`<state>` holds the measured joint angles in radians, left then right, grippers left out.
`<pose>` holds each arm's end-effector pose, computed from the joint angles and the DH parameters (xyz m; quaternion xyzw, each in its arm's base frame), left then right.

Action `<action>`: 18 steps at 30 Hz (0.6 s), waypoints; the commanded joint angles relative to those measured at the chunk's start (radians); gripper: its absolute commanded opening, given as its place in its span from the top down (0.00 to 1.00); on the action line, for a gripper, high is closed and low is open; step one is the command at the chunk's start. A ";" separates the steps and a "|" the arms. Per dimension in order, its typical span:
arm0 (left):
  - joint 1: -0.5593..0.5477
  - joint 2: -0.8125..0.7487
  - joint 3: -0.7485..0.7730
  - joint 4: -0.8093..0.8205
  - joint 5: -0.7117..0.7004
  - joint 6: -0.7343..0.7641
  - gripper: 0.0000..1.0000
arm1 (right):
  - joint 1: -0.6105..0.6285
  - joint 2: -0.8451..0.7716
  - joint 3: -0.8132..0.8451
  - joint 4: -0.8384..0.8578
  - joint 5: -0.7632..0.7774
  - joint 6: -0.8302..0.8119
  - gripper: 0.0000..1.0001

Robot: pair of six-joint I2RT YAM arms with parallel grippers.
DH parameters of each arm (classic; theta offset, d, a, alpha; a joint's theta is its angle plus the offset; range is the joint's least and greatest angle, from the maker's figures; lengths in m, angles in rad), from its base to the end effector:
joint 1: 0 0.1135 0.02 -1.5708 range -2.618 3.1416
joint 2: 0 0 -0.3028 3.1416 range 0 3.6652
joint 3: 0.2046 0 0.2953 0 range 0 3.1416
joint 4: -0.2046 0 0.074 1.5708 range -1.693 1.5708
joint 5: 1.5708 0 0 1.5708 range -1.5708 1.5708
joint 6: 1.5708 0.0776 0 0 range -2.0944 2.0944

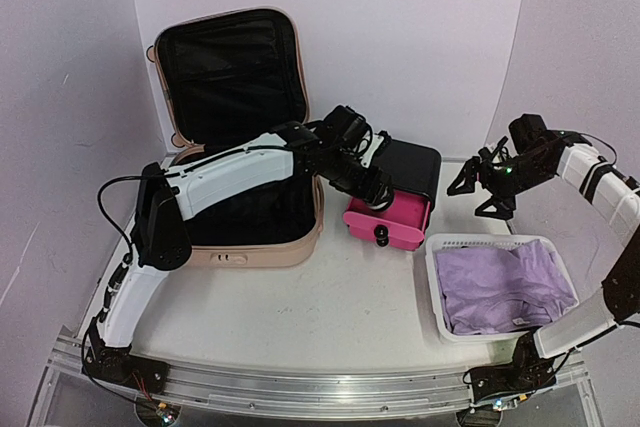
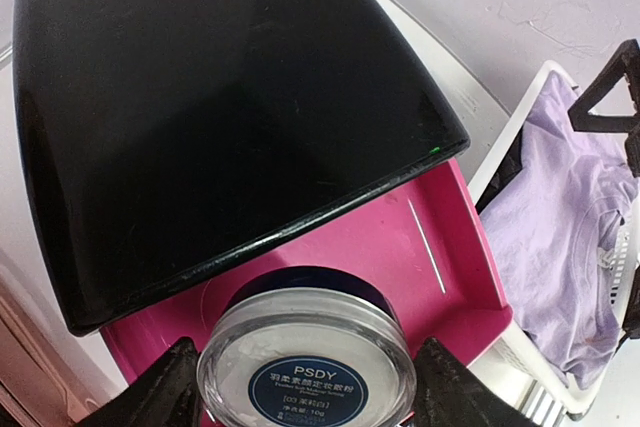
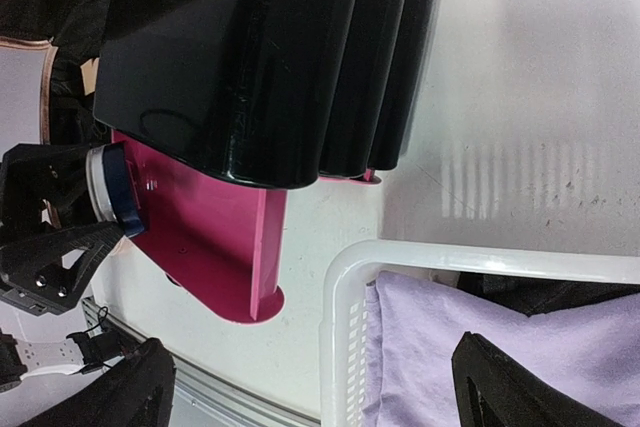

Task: Open, take out, and arrange the luggage

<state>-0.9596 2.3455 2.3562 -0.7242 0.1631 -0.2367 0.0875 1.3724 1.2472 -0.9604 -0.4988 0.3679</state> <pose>0.3536 -0.5266 0.2944 0.3522 0.8360 -0.2945 0.3006 0.3165 0.0650 0.3080 0.0727 0.9397 0.2860 0.1727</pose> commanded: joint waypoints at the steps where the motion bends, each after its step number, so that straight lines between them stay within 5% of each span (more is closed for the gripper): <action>1: -0.002 -0.072 0.035 0.030 0.015 0.017 0.24 | 0.008 -0.019 0.003 0.021 -0.020 -0.024 0.02; 10: 0.009 -0.164 -0.001 0.011 0.021 0.052 0.12 | 0.153 0.030 0.108 -0.088 0.109 -0.217 0.02; 18: 0.084 -0.429 -0.243 0.012 -0.041 0.049 0.11 | 0.503 0.106 0.222 -0.193 0.522 -0.547 0.02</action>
<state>-0.9283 2.1193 2.2158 -0.7296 0.1734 -0.2016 0.4168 1.4410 1.3949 -1.0893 -0.2459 0.0448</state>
